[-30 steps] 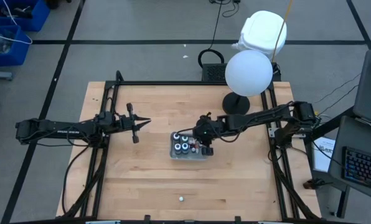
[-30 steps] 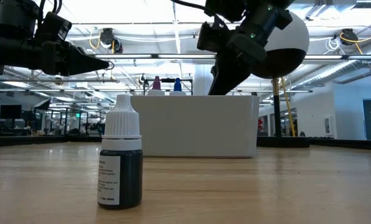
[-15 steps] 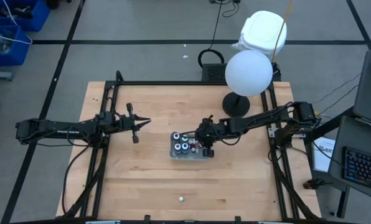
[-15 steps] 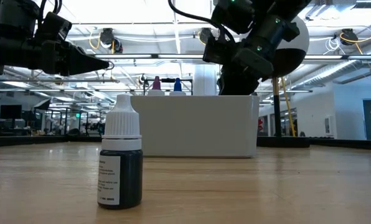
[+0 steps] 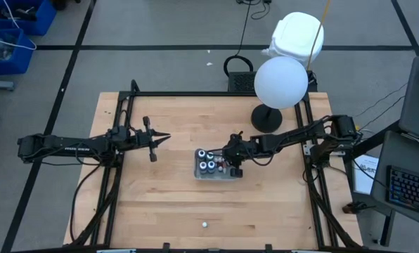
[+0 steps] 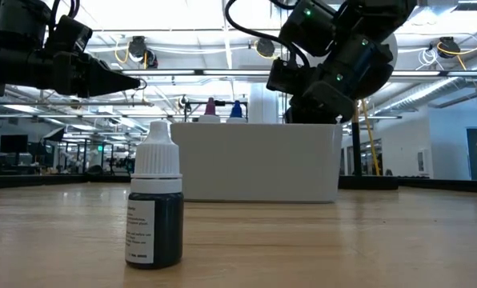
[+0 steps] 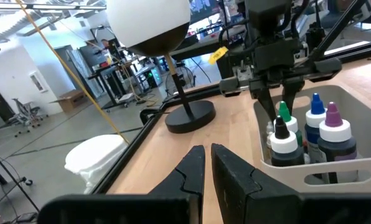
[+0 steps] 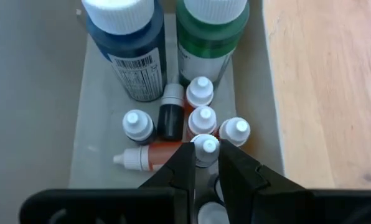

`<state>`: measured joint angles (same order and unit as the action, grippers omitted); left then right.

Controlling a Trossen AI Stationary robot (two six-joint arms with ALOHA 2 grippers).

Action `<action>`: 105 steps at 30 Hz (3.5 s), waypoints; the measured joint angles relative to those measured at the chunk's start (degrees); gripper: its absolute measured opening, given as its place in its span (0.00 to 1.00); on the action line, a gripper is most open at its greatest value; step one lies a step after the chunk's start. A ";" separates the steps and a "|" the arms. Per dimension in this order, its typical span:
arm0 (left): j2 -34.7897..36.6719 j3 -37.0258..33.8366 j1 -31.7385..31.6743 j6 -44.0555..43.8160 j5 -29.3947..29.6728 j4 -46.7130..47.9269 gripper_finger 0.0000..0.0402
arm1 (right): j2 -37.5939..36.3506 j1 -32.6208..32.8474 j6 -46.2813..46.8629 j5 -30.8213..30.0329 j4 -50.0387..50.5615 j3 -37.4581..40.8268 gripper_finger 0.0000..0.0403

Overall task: Pick & Place food coloring
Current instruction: Put the small red food coloring bottle into the gray bin, then put the small blue food coloring bottle into the gray bin

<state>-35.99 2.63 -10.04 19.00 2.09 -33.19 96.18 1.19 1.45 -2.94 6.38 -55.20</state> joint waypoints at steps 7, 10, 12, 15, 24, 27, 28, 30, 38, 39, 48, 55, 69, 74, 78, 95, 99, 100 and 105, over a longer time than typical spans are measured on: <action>0.00 0.00 0.01 -1.36 -0.01 -0.02 0.09 | 0.28 0.02 -1.13 0.11 0.37 0.02 0.11; 0.00 0.02 0.02 -1.53 0.00 -0.02 0.09 | 0.28 0.02 -1.10 0.13 0.43 0.02 0.11; 0.00 0.02 0.01 -1.93 -0.02 -0.02 0.09 | 0.28 0.02 -1.11 0.14 0.43 0.02 0.11; 0.00 0.02 0.00 -2.90 -0.02 -0.02 0.09 | 0.28 0.04 -1.09 0.15 0.43 0.02 0.14; 0.00 0.02 0.00 -3.02 -0.02 0.33 0.09 | 0.20 0.04 -1.07 0.07 0.39 0.02 0.22; 0.00 0.02 0.00 -3.02 -0.02 0.35 0.09 | 0.20 0.04 -1.39 0.07 0.45 0.00 0.22; 0.00 0.02 0.00 -2.99 -0.02 0.35 0.09 | 0.14 0.04 -1.90 0.05 1.18 -0.37 0.22; 0.00 0.02 0.01 -3.01 -0.02 0.35 0.09 | -0.95 0.04 -3.20 -0.04 3.55 -1.55 0.21; 0.00 0.02 0.02 -2.99 0.00 0.05 0.09 | -13.79 1.89 -11.08 0.25 11.80 -7.43 0.19; 0.00 0.02 0.00 -2.99 -0.02 0.07 0.09 | -16.01 2.34 -12.64 1.42 12.40 -7.43 0.18; 0.00 0.02 0.02 -2.66 -0.01 0.06 0.09 | -38.02 2.71 -10.44 12.04 10.97 0.45 0.01; 0.00 0.02 0.00 -2.64 -0.02 0.02 0.09 | -54.02 2.65 -5.21 12.53 -3.38 17.11 0.00; 0.00 0.02 0.00 -2.91 -0.02 0.02 0.09 | -71.85 2.12 -2.27 13.51 -17.81 39.37 0.00; 0.00 0.02 -0.04 -4.18 0.27 -0.47 0.09 | -72.34 1.11 -2.40 13.43 -18.60 41.36 0.00; 0.00 0.02 -0.04 -4.64 0.98 -1.67 0.09 | -72.37 0.62 -2.86 13.22 -18.63 41.40 0.00; 0.00 0.02 -0.04 -15.06 0.98 7.09 0.09 | -72.47 0.46 -8.30 13.68 -29.65 47.30 0.00; 0.00 0.03 0.09 -17.40 0.10 7.98 0.09 | -72.52 0.28 -7.53 13.69 -29.39 47.30 0.00; 0.00 0.29 0.22 -18.84 -0.80 7.97 0.09 | -72.52 0.28 -7.43 13.70 -29.02 47.30 0.00; -0.10 5.62 3.66 -20.64 -2.12 8.69 0.09 | -72.52 0.31 -7.54 13.70 -27.46 47.30 0.00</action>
<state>-36.09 8.26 -6.38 -1.63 -0.03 -24.50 23.66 1.50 -6.09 10.76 -21.08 -7.90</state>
